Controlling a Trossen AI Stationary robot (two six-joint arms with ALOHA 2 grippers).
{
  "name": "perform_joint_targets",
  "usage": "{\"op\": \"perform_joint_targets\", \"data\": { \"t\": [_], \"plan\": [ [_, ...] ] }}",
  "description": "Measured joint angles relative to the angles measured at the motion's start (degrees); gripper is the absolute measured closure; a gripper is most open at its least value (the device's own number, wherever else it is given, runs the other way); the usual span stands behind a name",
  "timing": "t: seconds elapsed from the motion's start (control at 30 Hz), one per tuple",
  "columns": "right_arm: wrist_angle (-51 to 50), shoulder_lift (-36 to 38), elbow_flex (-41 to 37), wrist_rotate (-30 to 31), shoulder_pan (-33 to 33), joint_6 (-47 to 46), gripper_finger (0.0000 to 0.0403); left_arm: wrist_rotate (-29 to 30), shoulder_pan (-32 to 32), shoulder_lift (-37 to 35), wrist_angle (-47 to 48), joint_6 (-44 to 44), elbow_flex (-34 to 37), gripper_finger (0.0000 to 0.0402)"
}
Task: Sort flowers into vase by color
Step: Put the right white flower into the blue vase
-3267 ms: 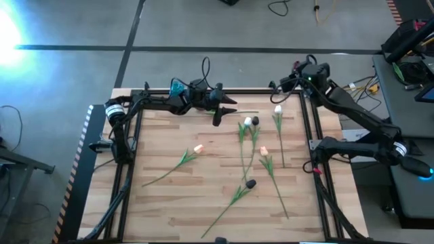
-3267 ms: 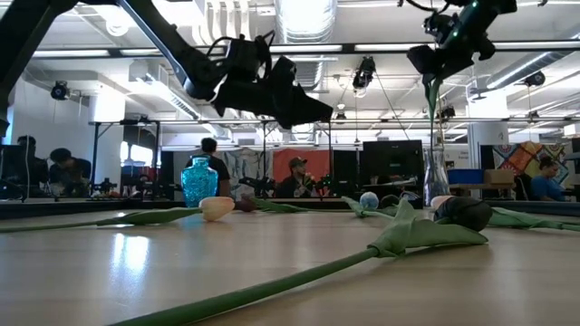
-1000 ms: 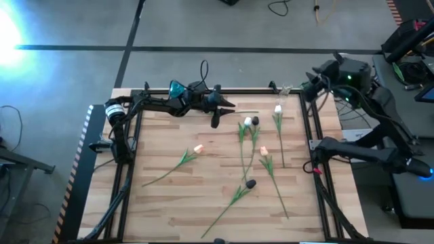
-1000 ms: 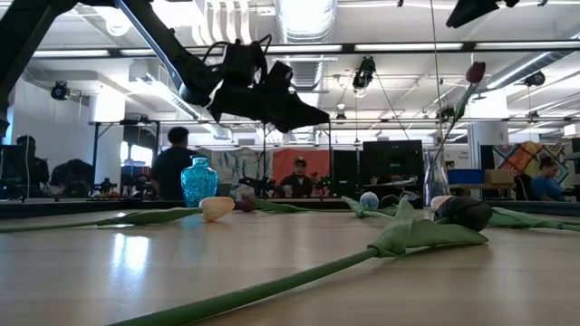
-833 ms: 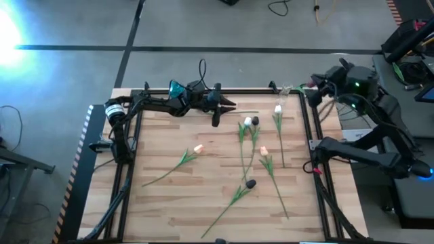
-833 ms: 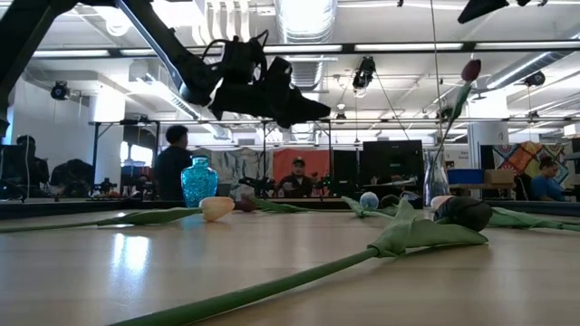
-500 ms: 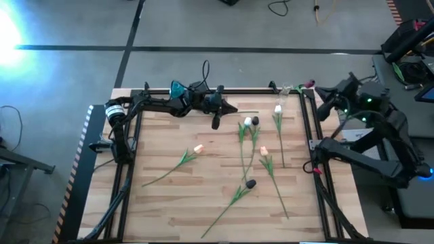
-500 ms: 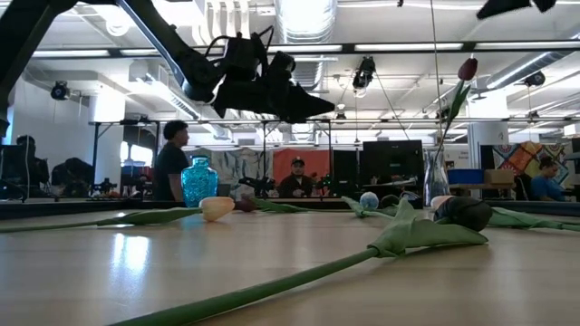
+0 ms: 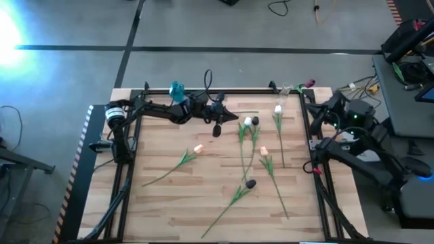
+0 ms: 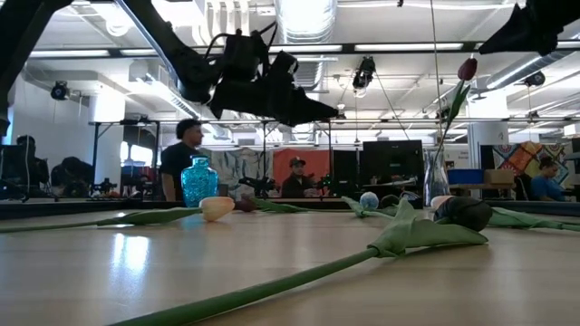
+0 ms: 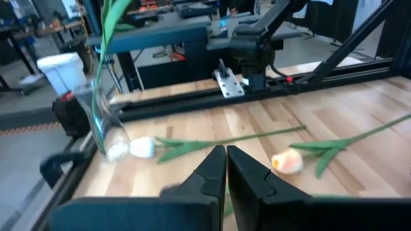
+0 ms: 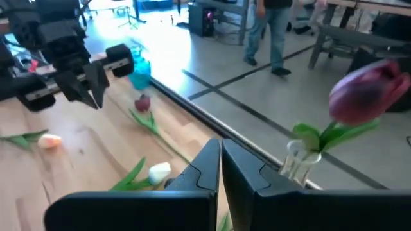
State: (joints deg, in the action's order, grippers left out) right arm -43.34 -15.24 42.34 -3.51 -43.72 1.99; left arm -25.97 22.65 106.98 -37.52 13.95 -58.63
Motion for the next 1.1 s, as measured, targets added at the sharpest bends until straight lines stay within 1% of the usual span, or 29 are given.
{"op": "perform_joint_targets", "data": {
  "t": [0.1, 0.2, 0.3, 0.43, 0.53, 0.67, 0.77, 0.93, 1.03, 1.1],
  "plan": [
    [0.0, 2.1, -1.9, 0.0, 0.0, -1.1, 0.0394, 0.2, 0.0, -0.9, -3.1, -2.2, 3.9, 0.0401],
    [0.4, 3.3, -2.2, -1.0, 0.0, -1.2, 0.0394, 0.2, 0.0, -2.5, -8.6, -5.0, 8.7, 0.0402],
    [0.6, 3.4, -2.2, -2.6, 0.0, -1.1, 0.0394, 2.5, -0.4, -4.7, -13.7, -6.1, 13.4, 0.0402],
    [1.8, 1.7, -2.6, -3.6, 0.0, -1.0, 0.0394, 5.9, -1.0, -8.6, -15.4, -6.0, 18.1, 0.0402],
    [8.4, 0.3, -5.1, -8.4, 0.0, -0.4, 0.0394, 7.2, -1.3, -12.1, -15.5, -6.0, 20.6, 0.0402],
    [21.2, -1.5, -11.1, -15.6, 0.0, 0.1, 0.0394, 7.7, -1.3, -16.9, -15.6, -6.0, 23.8, 0.0402],
    [25.3, -2.6, -13.3, -18.4, 0.3, -2.5, 0.0394, 8.1, -1.4, -19.8, -15.8, -7.0, 25.9, 0.0402],
    [31.3, -2.4, -17.4, -14.8, 2.7, -5.3, 0.0394, 9.0, -1.5, -22.0, -15.5, -7.4, 28.5, 0.0402],
    [32.3, -2.5, -18.6, -13.8, 5.1, -6.6, 0.0394, 9.1, -1.5, -22.4, -15.5, -7.8, 29.4, 0.0402],
    [31.3, -2.6, -19.3, -10.9, 6.9, -7.2, 0.0393, 10.1, -1.5, -22.4, -15.6, -8.0, 29.9, 0.0401]
  ]
}}
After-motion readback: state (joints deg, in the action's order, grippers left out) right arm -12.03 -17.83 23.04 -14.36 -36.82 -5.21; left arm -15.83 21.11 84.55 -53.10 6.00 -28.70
